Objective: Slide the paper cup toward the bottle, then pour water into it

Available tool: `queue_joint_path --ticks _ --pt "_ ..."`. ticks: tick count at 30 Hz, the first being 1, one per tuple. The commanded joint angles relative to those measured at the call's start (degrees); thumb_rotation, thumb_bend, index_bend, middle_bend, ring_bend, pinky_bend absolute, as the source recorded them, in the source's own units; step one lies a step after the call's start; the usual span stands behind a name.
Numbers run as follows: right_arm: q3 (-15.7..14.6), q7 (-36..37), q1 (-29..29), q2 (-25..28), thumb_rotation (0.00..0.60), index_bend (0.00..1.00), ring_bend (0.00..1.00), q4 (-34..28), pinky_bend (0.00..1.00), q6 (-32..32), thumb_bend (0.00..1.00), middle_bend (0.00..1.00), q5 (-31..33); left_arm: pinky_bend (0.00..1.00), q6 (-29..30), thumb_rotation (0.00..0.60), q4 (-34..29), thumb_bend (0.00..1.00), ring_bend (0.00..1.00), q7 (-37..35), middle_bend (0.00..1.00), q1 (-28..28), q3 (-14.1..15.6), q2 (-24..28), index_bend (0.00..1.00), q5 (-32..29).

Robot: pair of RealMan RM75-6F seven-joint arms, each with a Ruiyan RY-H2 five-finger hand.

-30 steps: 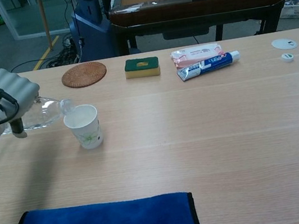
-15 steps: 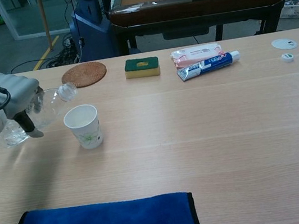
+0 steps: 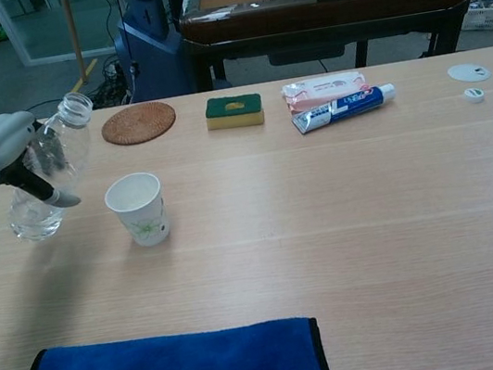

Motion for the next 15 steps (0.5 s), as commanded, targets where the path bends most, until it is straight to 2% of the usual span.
queue_joint_path --ticks 1,4,11,15 --pt "-0.01 -0.05 0.0 -0.04 0.6 0.23 0.04 0.01 0.19 -0.01 0.52 0.18 0.0 0.5 0.03 0.6 0.28 0.0 0.43 -5.03 0.58 1.24 -1.57 -0.31 0.55 0.57" --pt "-0.02 -0.1 0.01 -0.06 0.6 0.23 0.04 0.0 0.19 0.01 0.52 0.18 -0.04 0.5 -0.12 0.6 0.48 0.0 0.43 -8.66 0.58 2.13 -2.49 -0.63 0.55 0.07" --pt "-0.19 -0.22 0.08 -0.23 0.6 0.23 0.04 0.09 0.19 -0.2 0.52 0.18 -0.18 0.5 -1.15 0.6 2.64 0.0 0.43 -12.73 0.58 3.92 -1.31 -0.61 0.55 0.37" --pt "-0.27 -0.36 0.05 -0.3 0.6 0.23 0.04 0.13 0.19 -0.11 0.52 0.18 -0.35 0.5 -1.65 0.6 3.56 0.0 0.43 -16.55 0.58 5.02 -1.96 -1.0 0.55 0.03"
